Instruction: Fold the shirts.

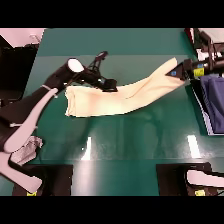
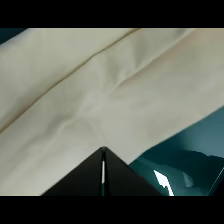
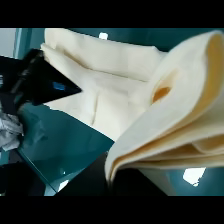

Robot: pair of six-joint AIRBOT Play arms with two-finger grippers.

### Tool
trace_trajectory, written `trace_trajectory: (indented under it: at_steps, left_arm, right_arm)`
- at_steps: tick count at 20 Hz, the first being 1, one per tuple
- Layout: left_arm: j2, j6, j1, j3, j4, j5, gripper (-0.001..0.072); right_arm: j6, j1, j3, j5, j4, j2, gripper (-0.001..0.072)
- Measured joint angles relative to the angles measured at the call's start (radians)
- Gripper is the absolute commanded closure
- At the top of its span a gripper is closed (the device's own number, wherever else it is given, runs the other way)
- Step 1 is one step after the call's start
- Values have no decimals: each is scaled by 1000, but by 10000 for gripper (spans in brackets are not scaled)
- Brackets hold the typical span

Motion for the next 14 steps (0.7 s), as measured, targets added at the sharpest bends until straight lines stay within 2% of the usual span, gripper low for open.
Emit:
trace_trajectory:
  at_steps: [6,10,14]
  left_arm:
    - [-201,-59,-47,163,11,-25,682]
    - [-237,-73,-45,192,46,-58,682]
    - [-236,-75,-1,215,73,-153,683]
  right_arm:
    - [77,159,241,5,-2,-47,702]
    - [98,264,385,5,-3,-124,701]
    - [104,349,481,5,-1,-196,701]
